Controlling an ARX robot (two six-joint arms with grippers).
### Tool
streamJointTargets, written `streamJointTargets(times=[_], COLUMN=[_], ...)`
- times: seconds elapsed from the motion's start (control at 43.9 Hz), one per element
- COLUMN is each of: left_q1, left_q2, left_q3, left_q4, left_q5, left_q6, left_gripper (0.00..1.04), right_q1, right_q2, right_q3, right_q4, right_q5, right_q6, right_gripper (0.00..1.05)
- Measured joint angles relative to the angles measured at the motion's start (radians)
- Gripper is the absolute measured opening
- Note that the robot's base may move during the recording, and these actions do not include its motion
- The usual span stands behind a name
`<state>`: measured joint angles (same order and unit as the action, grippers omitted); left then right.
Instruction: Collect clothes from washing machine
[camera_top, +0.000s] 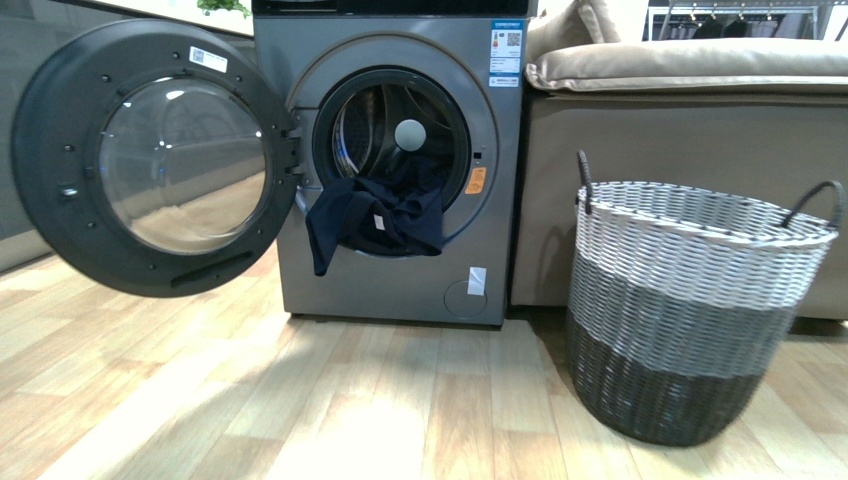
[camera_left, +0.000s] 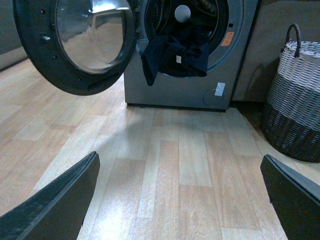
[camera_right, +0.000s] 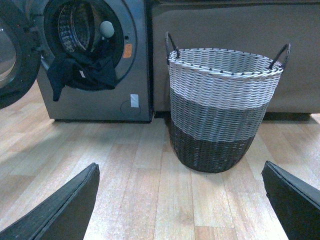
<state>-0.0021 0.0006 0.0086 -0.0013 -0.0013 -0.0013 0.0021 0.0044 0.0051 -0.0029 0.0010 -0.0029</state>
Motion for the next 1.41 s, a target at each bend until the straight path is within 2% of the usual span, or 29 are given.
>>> streamJointTargets(times=[1.411], left_q1=[0.0], left_q2=[0.001], left_q3=[0.0], left_q4=[0.0], left_q5=[0.001], left_q6=[0.0], left_gripper=[0.98], right_q1=[0.0], right_q2=[0.0], right_q3=[0.0], right_q4=[0.0], right_q5=[-0.001], right_q6=[0.0], right_gripper=[0.97])
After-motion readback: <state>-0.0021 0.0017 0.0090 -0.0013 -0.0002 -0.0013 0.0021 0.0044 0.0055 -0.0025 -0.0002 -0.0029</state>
